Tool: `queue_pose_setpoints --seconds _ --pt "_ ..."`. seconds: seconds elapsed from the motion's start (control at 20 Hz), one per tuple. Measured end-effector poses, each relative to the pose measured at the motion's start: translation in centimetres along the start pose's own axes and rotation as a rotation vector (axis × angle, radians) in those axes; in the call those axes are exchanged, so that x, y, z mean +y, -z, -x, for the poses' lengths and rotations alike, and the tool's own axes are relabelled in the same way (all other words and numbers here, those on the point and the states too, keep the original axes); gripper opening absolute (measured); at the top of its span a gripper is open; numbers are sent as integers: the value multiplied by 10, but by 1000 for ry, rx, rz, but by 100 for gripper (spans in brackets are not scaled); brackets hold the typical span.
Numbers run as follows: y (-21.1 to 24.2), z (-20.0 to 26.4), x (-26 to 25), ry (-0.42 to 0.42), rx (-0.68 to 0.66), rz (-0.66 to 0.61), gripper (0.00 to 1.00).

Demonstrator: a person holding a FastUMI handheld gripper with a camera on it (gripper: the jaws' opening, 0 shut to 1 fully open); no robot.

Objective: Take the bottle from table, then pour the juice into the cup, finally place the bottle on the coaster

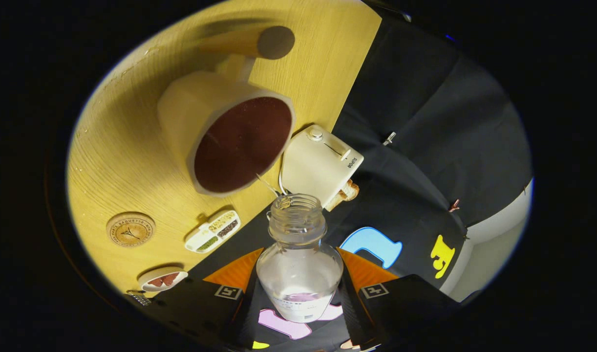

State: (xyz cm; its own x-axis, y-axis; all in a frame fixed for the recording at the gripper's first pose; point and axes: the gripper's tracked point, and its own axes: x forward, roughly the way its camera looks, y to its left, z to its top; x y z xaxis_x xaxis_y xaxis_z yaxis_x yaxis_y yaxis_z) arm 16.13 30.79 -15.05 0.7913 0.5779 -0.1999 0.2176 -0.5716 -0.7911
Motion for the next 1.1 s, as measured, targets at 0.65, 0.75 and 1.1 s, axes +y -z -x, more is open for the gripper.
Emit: queue_pose_setpoints --seconds 0.65,0.75,1.1 --pt "9 0 7 -31 35 -21 73" --pt "11 6 10 -42 49 -47 73" --pt "15 29 12 -60 121 -284 73"
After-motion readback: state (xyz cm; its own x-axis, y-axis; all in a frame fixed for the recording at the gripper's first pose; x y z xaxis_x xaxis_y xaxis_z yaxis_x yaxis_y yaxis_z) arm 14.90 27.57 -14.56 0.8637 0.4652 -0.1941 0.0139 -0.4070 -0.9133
